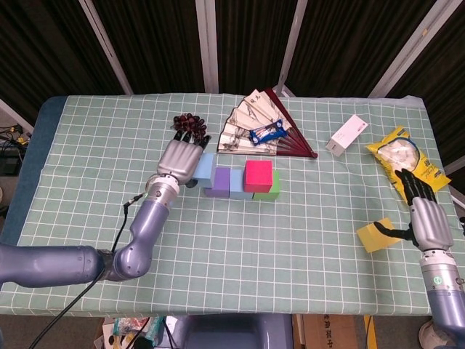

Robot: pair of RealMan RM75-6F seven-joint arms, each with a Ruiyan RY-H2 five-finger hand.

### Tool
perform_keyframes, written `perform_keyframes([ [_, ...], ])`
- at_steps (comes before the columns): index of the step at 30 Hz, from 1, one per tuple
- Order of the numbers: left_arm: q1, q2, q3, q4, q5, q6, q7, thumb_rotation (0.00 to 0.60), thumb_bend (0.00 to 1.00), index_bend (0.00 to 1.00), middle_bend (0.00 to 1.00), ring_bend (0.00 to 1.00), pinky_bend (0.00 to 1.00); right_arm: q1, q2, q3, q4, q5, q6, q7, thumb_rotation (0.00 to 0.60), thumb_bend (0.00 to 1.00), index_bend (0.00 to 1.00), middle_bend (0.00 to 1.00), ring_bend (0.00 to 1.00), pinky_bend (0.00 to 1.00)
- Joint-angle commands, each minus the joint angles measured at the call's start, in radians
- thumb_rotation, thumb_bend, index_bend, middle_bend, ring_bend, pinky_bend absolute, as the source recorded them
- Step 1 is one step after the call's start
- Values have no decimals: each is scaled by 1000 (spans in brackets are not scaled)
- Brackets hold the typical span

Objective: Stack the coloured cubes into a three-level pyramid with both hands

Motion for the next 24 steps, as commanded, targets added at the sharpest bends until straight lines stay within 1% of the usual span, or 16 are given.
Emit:
perform_keyframes([
  [1, -54, -49, -14, 42, -64, 36, 50, 600, 396, 0, 370, 73, 74, 0, 4, 4, 1, 4, -7, 14, 600, 181, 0, 6, 0, 0],
  [8, -103, -97, -31, 100, -124, 66, 93, 600, 396, 0, 372, 73, 74, -3, 15, 9, -11, 2, -13, 39, 600, 180, 0, 6, 0, 0],
  [12, -131, -127, -49, 141, -166, 76, 120, 600, 396, 0, 371, 73, 74, -2, 18, 6, -12, 4, -25, 48, 600, 181, 0, 6, 0, 0],
  [24, -181, -184, -74, 216, -221, 72, 186, 600, 396, 0, 368, 73, 74, -2, 20, 10, -6, 11, -37, 71, 600, 181, 0, 6, 0, 0],
])
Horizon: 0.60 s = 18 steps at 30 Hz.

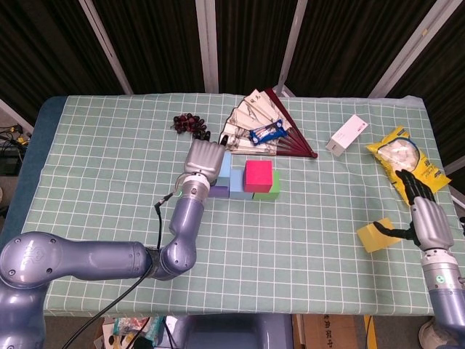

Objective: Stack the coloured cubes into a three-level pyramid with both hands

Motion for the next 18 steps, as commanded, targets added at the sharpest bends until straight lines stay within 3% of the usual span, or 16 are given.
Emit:
perform_keyframes([
  [1, -14, -17, -7, 26, -21, -4, 22, 600, 396, 0, 368, 73, 74, -1, 1, 1, -1, -2, 3, 2, 600, 181, 0, 6, 0, 0],
  [18, -28, -62, -31, 71, -24, -11, 52, 600, 396, 0, 364, 74, 74, -1, 1, 1, 3, -3, -6, 18, 600, 181, 0, 6, 0, 0],
])
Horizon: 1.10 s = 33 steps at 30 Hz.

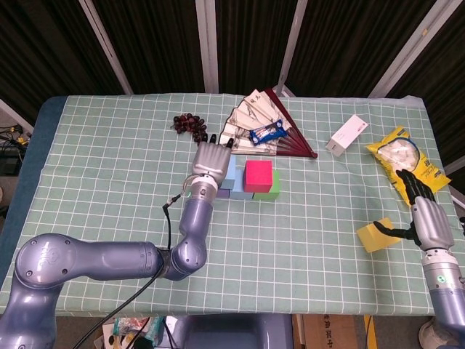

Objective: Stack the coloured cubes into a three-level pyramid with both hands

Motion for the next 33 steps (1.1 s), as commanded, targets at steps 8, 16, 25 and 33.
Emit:
perform_keyframes([
  [8, 0, -19, -3, 14, 11, -8, 6, 600, 396, 0, 366, 74, 74, 0, 0, -1, 2, 1, -3, 2, 600, 181, 0, 6, 0, 0],
  [16, 0, -28, -7, 21, 20, -8, 11, 600, 396, 0, 364, 74, 74, 1, -1, -1, 2, 1, -6, 4, 600, 180, 0, 6, 0, 0],
  [25, 2, -38, -7, 25, 30, -13, 15, 600, 396, 0, 364, 74, 74, 1, 1, -1, 1, 2, -11, 12, 600, 181, 0, 6, 0, 0],
  [33, 4, -45, -3, 32, 43, -16, 18, 600, 396, 0, 366, 75, 74, 1, 2, -2, 2, 0, -13, 14, 600, 180, 0, 6, 0, 0],
])
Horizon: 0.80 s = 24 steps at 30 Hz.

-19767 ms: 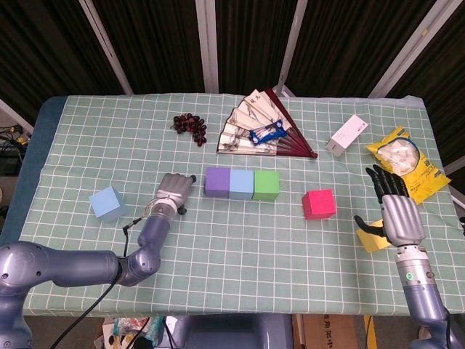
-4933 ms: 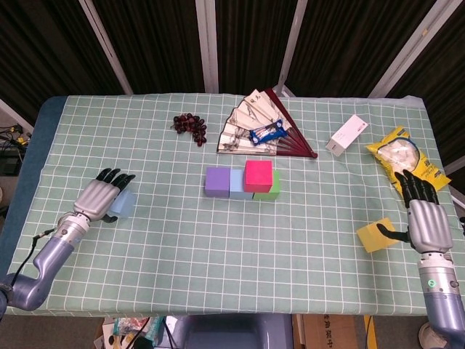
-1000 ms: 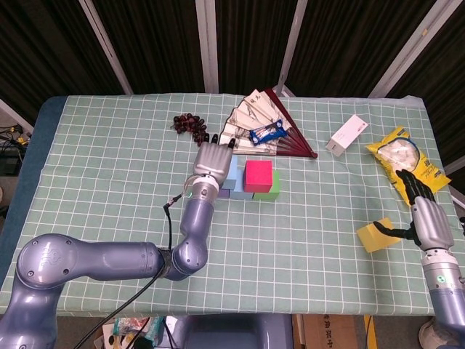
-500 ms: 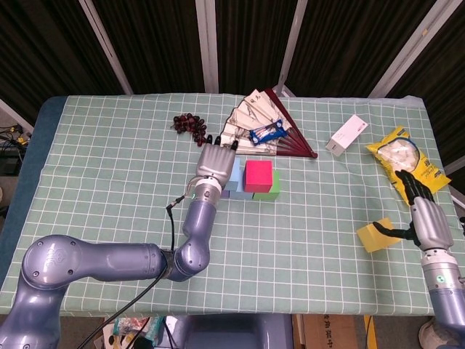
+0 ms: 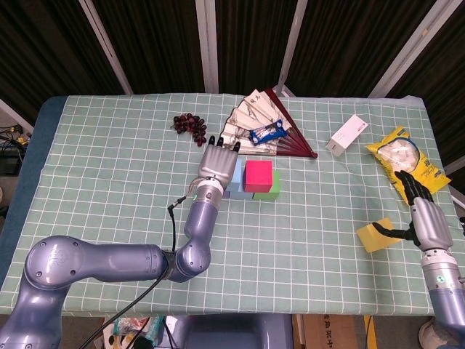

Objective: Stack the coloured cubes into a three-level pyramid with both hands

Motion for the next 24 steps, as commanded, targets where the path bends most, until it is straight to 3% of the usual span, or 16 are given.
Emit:
perform_keyframes([
  [1, 1, -3, 2, 3, 3, 0, 1, 600, 396, 0, 366, 75, 74, 0, -1, -1, 2, -2, 1, -3, 600, 180, 0, 6, 0, 0],
  [24, 0, -29, -10, 26, 15, 1, 4, 600, 396, 0, 365, 75, 74, 1, -4, -3, 3, -1, -2, -3, 600, 181, 0, 6, 0, 0],
])
